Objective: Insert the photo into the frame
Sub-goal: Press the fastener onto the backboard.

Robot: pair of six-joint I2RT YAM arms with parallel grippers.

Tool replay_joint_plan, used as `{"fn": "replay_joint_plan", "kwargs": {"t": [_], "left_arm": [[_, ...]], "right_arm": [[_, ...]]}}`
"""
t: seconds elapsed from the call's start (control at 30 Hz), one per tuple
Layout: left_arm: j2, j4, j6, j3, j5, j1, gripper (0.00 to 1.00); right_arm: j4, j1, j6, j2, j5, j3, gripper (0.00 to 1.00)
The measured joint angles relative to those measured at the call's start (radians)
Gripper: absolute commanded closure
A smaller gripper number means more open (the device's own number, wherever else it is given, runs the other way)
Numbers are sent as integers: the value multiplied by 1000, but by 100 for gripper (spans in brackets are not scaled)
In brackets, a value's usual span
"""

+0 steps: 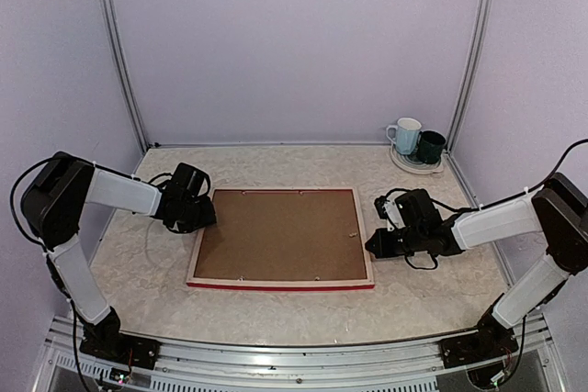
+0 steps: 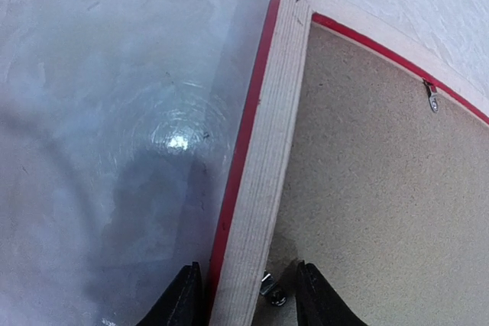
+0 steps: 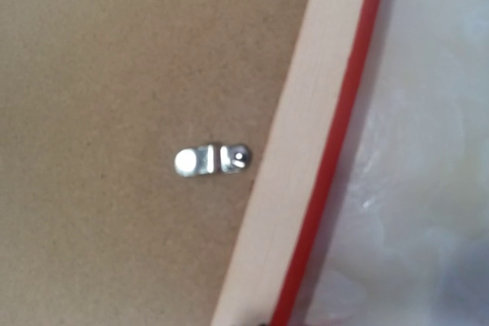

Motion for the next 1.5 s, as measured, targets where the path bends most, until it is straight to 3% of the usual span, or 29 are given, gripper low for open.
{"fn": "replay_joint_plan", "kwargs": {"t": [0.2,0.5,0.7,1.5], "left_arm": [[0,-35,0,24,-5,0,44],[0,-34,-3,26,-11,6,46],[0,-32,-22,24,-16,29,38],[8,-56,-43,31,-6,35,57]], "right_arm": [[4,0,0,2,-8,0,96],[9,3,0,4,-13,0,96],[9,3,2,5,-13,0,96],[9,3,2,5,-13,0,96]]}}
